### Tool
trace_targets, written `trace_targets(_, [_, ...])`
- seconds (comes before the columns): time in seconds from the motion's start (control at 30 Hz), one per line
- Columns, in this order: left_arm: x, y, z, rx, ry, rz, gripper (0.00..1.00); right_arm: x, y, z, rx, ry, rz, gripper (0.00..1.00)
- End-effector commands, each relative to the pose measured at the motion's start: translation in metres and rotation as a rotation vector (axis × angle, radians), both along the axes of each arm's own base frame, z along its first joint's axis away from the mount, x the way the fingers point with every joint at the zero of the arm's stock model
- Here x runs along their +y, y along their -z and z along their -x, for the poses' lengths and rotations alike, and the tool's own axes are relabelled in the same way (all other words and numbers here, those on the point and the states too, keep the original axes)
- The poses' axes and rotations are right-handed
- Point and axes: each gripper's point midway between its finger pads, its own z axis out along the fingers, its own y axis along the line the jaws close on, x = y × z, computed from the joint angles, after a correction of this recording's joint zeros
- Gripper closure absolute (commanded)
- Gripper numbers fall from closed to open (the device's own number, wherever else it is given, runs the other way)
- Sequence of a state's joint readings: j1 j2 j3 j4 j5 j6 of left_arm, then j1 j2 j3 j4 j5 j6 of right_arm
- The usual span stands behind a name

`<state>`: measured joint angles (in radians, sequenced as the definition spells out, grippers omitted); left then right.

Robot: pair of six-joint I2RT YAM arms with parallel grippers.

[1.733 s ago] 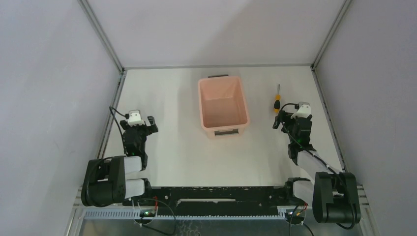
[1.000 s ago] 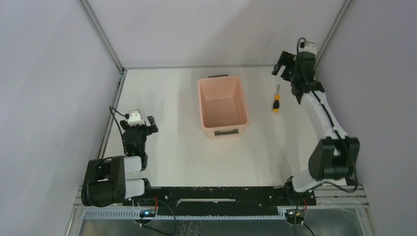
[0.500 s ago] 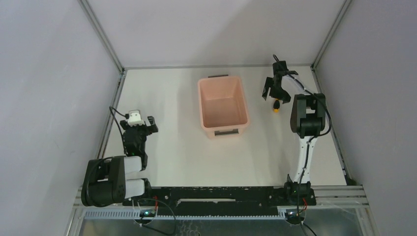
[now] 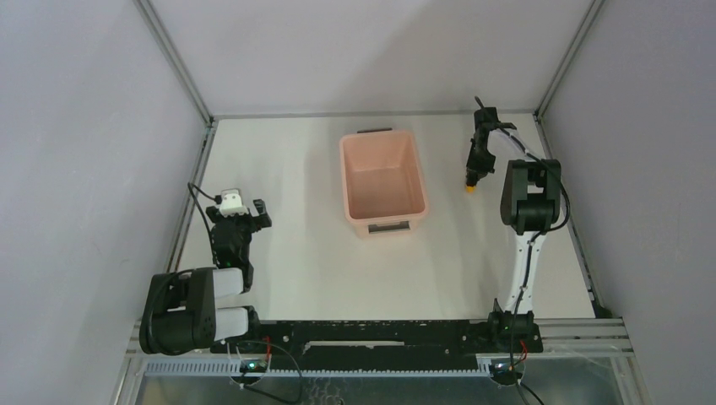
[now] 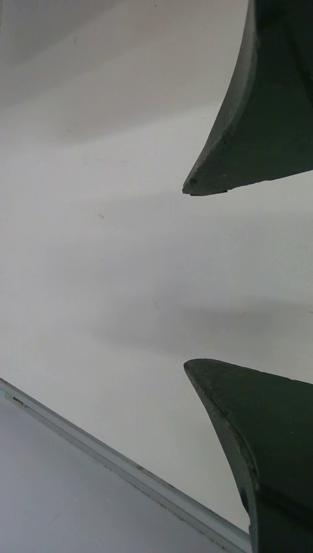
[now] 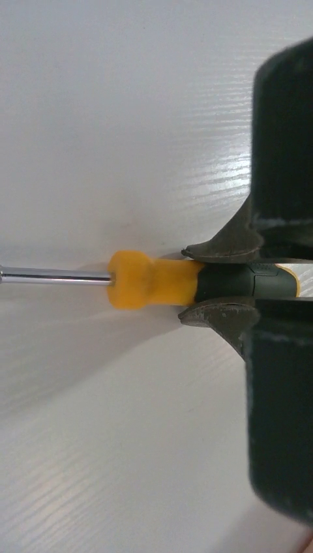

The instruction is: Put the screwdriver in the bin

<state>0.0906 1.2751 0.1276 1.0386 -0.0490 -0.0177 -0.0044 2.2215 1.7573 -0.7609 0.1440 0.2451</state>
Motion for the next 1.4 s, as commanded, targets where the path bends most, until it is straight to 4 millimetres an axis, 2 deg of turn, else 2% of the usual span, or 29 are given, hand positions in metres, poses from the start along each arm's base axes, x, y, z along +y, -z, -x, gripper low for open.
trace_targets(0.0, [0.001,-0.038,-0.015,-0.115,0.000,-0.019,0.00,-0.016,-0.043,-0.004,-0.059,0.012,0.028,1.00])
trace_targets(0.07, [0.001,-0.038,-0.014,-0.113,0.000,-0.019,0.00,-0.018,-0.069,-0.004,-0.094,0.008,0.040,1.00])
trace_targets(0.13, [0.001,-0.038,-0.015,-0.114,0.000,-0.019,0.00,-0.020,-0.103,-0.001,-0.148,0.010,0.054,1.00])
trace_targets(0.27, [0.001,-0.038,-0.015,-0.115,0.000,-0.019,0.00,-0.017,-0.159,0.017,-0.202,0.011,0.099,1.00])
trace_targets(0.37, [0.001,-0.038,-0.015,-0.113,0.000,-0.019,0.00,0.009,-0.189,0.034,-0.216,-0.059,0.141,0.99])
trace_targets(0.4, [0.001,-0.038,-0.015,-0.112,0.000,-0.019,0.00,0.019,-0.199,0.038,-0.233,-0.084,0.160,0.99])
trace_targets(0.5, [0.001,-0.038,-0.015,-0.113,0.000,-0.019,0.00,0.065,-0.228,0.046,-0.318,-0.180,0.161,0.97])
trace_targets(0.63, [0.001,-0.038,-0.015,-0.113,0.000,-0.019,0.00,0.140,-0.264,0.055,-0.447,-0.310,0.110,0.96])
trace_targets(0.77, [0.001,-0.038,-0.015,-0.114,0.001,-0.019,0.00,0.206,-0.279,0.062,-0.513,-0.387,0.071,0.96])
trace_targets(0.9, [0.001,-0.038,-0.014,-0.113,0.000,-0.019,0.00,0.240,-0.270,0.063,-0.536,-0.367,0.058,0.96])
trace_targets(1.0, [0.001,-0.038,-0.015,-0.114,0.000,-0.019,0.00,0.255,-0.244,0.063,-0.506,-0.325,0.041,0.96])
trace_targets(1.13, [0.001,-0.038,-0.014,-0.114,0.000,-0.019,0.00,0.275,-0.193,0.067,-0.436,-0.312,0.002,0.96])
trace_targets(1.2, [0.001,-0.038,-0.015,-0.114,0.000,-0.019,0.00,0.280,-0.160,0.071,-0.385,-0.317,-0.002,0.96])
trace_targets(1.37, [0.001,-0.038,-0.015,-0.114,0.000,-0.019,0.00,0.289,-0.097,0.076,-0.280,-0.327,-0.017,0.95])
